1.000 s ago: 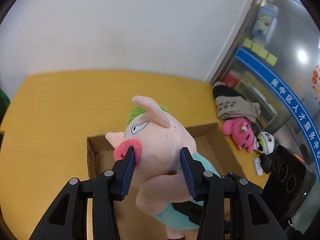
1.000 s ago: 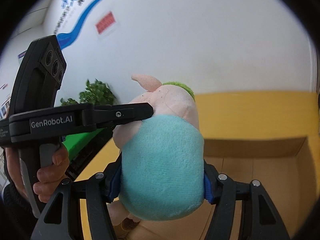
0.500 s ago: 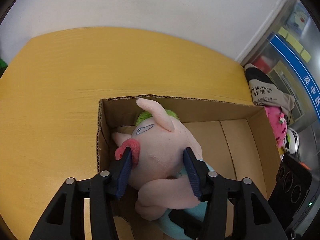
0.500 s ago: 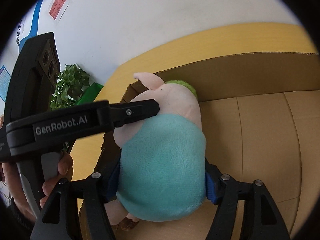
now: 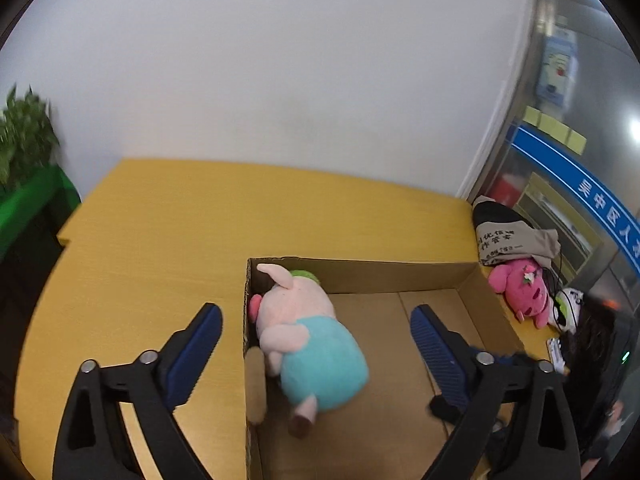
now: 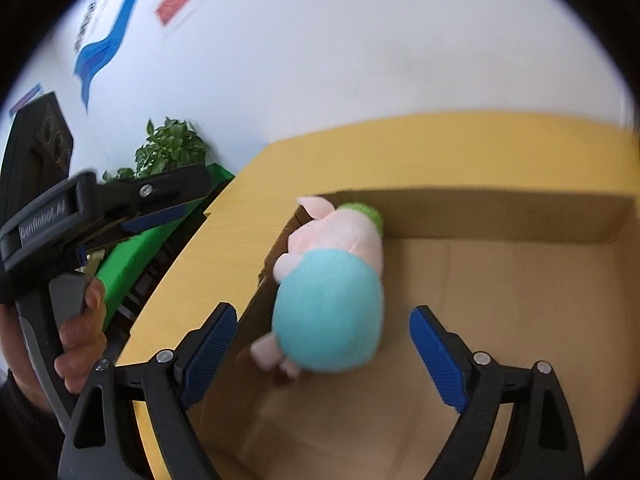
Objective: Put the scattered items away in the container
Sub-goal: 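Lower the plush pig into the box and open the right gripper, then reach the right gripper down to the black sunglasses on the table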
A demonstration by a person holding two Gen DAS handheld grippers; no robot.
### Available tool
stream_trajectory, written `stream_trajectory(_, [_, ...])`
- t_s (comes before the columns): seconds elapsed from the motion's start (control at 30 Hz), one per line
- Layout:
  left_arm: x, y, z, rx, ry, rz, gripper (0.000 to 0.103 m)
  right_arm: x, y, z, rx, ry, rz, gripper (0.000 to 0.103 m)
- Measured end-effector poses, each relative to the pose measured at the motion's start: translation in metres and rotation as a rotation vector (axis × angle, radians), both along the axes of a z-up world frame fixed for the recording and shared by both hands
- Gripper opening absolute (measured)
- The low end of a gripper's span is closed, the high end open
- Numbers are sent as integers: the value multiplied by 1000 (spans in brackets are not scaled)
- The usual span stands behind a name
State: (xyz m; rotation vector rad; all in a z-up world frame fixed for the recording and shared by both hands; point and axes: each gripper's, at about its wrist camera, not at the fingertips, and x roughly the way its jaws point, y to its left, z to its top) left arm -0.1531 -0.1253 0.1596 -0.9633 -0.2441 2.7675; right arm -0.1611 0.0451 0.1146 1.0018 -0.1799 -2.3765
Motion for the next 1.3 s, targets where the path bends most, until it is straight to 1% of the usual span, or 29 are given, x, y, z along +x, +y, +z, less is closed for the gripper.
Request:
stream_trajectory(0.03, [21,10,5,-31,36,-4,102,18,8,11,21,36,-5,90])
stream_trajectory(0.13, [63,44,8,-104,87,-15,103,67,37,32,86,122,-43,90])
stream_trajectory(0.17, [79,56,8,-118,105,-12,103,68,44,42,104,140,-63,90])
stream_trajectory(0.2, [94,65,8,-123,123,-2,103,78,52,50,115,151,-79,90])
stream_trajectory(0.27, [118,78,6,-108,137,8,103,104,74,50,127,171,-110,90])
stream_trajectory(0.33, [137,91,4,-104,142,7,103,119,88,47,147,187,-142,90])
stream_trajectory(0.47, [171,118,4,-168,170,-1,103,142,111,45,210,207,-170,90])
stream_trajectory(0.53, [184,126,5,-165,175,-3,103,154,123,47,218,212,-176,90])
stream_trajectory(0.73, [206,146,1,-158,155,-9,103,170,146,44,204,206,-162,90])
stream_trajectory(0.9, [213,161,-6,-160,142,-21,103,180,155,43,198,203,-148,90])
stream_trajectory(1.07, [212,162,-13,-136,120,-16,103,185,156,39,209,191,-141,90])
stream_trajectory(1.2, [213,161,-18,-131,111,-23,103,190,157,36,221,181,-146,90])
stream_trajectory(1.3, [216,158,-25,-116,87,-50,103,193,155,31,232,174,-135,90])
